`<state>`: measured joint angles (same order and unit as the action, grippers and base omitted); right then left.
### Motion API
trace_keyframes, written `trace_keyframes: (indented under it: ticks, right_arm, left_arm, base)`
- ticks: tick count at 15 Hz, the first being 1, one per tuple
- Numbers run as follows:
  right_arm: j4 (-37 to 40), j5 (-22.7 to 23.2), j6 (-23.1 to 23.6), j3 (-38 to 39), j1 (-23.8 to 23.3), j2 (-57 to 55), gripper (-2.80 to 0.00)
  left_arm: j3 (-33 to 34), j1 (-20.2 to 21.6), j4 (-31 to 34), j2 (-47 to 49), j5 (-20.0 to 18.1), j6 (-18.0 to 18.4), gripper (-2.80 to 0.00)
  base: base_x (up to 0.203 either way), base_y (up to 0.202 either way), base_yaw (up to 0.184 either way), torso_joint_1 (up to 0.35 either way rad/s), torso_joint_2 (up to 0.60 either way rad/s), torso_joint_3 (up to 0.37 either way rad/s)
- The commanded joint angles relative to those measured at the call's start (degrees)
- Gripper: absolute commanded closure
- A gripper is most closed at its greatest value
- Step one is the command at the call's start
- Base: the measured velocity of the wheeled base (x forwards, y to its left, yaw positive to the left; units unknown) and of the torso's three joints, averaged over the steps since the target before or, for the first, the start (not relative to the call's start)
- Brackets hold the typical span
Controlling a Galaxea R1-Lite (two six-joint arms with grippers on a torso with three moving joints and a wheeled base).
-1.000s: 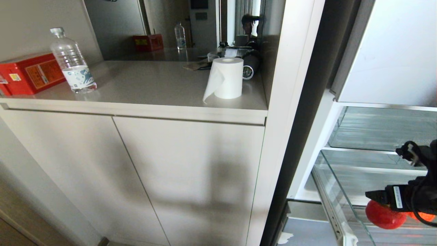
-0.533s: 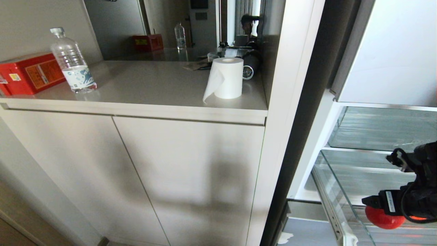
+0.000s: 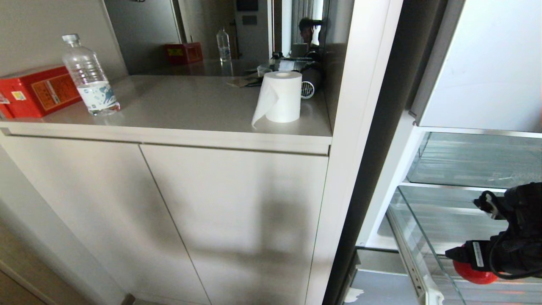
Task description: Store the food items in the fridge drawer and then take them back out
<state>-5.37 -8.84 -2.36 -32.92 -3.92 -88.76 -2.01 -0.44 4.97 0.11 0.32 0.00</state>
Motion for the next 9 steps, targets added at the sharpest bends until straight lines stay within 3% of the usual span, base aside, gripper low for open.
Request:
trace_keyframes:
  ticks: [1,9]
  right_arm:
    - [-0.40,-0.04,-0.01,0.41,-0.21,-2.14,-2.80]
    - [-2.80,0.22,-0.10,0.58,-0.56,-4.14,-2.80]
  left_arm:
    - [-0.01,0.00,0.04,-0.02,0.03,0.00,0.00]
    - [-0.01,0.00,0.04,-0.02,0.03,0.00,0.00]
  base:
    - [0.000,0.000,0.000,0.000,0.00,0.000]
    - [0.000,0.000,0.000,0.000,0.00,0.000]
